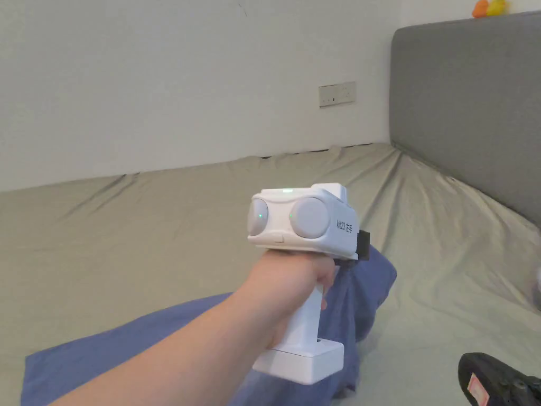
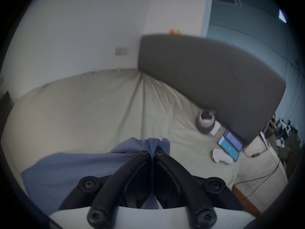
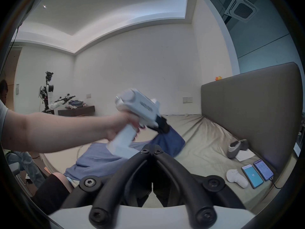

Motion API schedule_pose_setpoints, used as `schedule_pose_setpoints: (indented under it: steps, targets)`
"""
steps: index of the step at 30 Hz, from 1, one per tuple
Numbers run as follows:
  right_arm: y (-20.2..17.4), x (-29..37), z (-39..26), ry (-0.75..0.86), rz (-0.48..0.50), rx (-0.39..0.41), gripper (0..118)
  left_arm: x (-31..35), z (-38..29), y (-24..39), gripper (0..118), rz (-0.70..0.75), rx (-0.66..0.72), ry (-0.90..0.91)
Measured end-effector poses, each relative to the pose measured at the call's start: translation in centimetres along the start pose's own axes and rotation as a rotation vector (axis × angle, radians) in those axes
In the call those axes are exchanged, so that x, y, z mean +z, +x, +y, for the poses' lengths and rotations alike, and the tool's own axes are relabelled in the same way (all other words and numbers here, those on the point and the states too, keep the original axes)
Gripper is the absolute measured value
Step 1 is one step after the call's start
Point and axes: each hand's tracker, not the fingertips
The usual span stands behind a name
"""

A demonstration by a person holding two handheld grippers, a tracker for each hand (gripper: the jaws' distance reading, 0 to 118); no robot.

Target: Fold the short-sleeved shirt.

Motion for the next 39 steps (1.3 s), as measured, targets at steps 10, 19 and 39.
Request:
schedule_pose_setpoints:
  steps: [10, 19, 39]
  targets:
    - [1.6, -0.9, -2.2, -0.093, -0.058, -0.013, 0, -3.6, -9.1, -0.7, 112, -0.018, 0.032, 0.01]
    - [-1.1, -4.4, -1.1, -0.031, 0.008, 0.034, 0, 25.6, -16.3, -8.1, 34, 0.33, 0.021, 0.545]
    - [-3.7, -11.9, -3.9, -0.166, 0.068, 0.092, 0, 27.7, -23.7, -29.0, 0, 0.572, 0.225, 0.319]
